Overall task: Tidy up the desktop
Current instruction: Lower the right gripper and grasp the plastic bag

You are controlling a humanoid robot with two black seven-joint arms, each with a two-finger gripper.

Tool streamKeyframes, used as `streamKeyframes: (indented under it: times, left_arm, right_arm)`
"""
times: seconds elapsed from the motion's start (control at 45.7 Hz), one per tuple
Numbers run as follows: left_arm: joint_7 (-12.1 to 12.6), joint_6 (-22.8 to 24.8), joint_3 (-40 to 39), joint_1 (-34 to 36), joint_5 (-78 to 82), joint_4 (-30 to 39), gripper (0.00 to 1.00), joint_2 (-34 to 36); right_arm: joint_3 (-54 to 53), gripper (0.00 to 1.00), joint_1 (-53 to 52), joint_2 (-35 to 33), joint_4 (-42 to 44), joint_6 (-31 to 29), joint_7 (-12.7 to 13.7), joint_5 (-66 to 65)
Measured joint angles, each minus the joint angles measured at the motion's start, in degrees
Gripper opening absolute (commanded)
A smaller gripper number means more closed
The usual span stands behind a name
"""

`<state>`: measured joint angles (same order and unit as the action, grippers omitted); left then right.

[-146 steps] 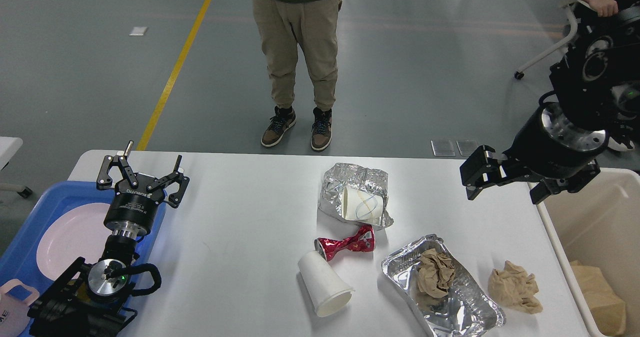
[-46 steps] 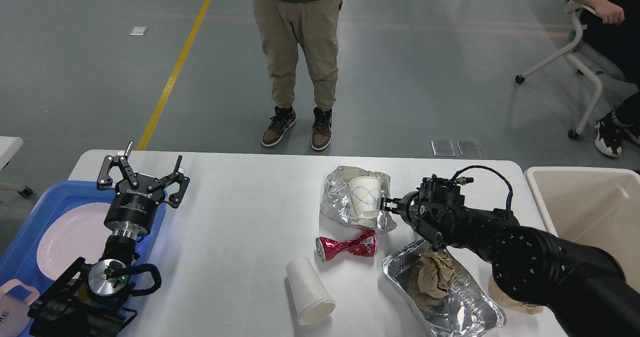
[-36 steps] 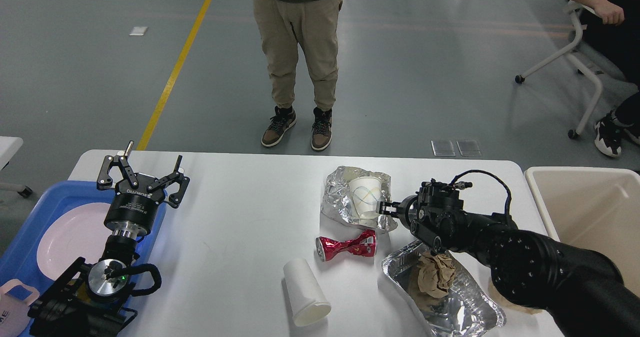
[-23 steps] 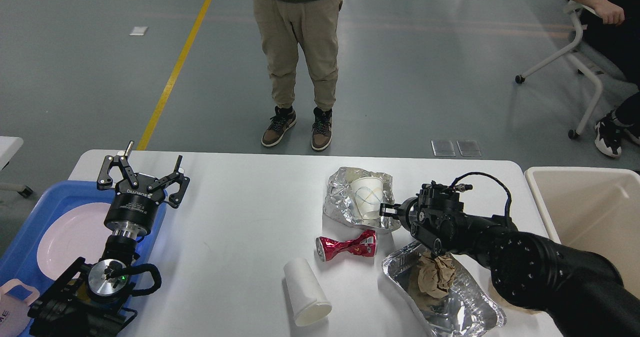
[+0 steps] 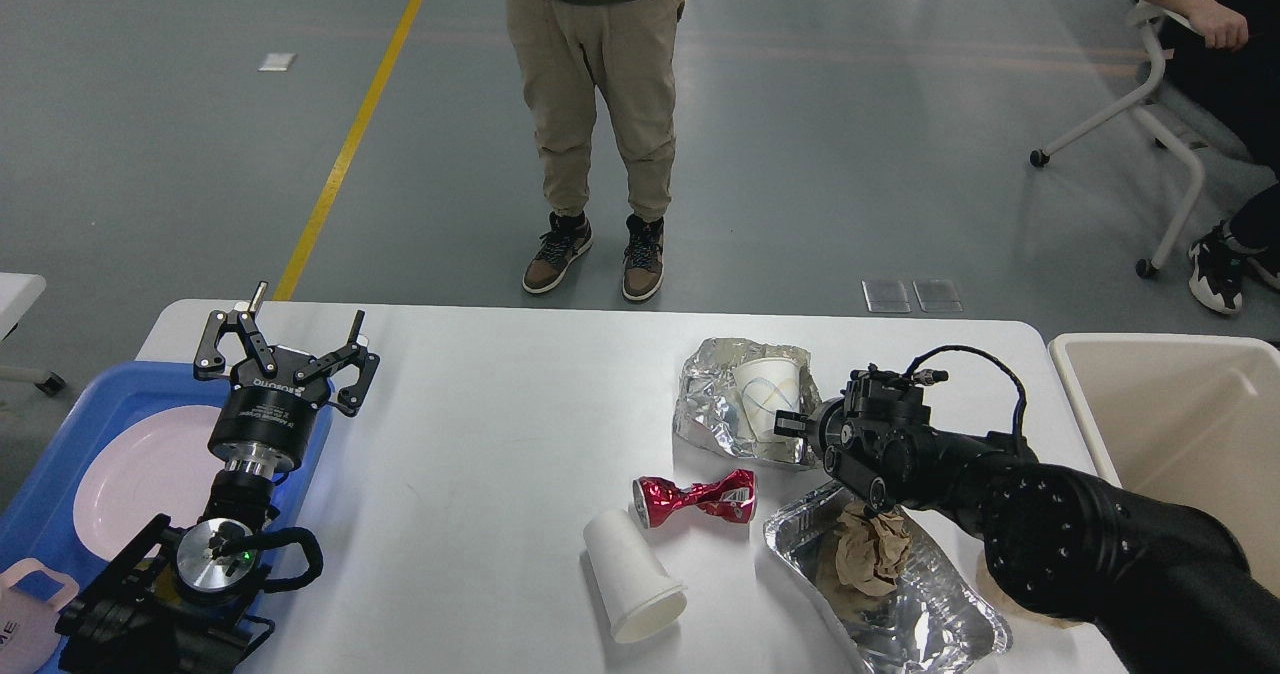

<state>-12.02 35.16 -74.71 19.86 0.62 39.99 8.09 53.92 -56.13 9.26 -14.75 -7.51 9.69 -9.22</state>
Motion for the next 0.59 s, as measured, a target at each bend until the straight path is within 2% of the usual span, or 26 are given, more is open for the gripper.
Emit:
streamKeyframes:
  times: [0.459,0.591]
  left_arm:
    - [0.1,0.0,0.0,0.0,0.0,0.0,0.96,0.0]
    - [0.1,0.0,0.0,0.0,0.0,0.0,0.96,0.0]
  right_arm:
    - [-2.0,0.0,-1.8,-1.5,-1.2,-1.2,0.7,0.2]
    - [-2.7,0.0,-6.5,-5.2,-7.6,-2.8,0.7,0.4]
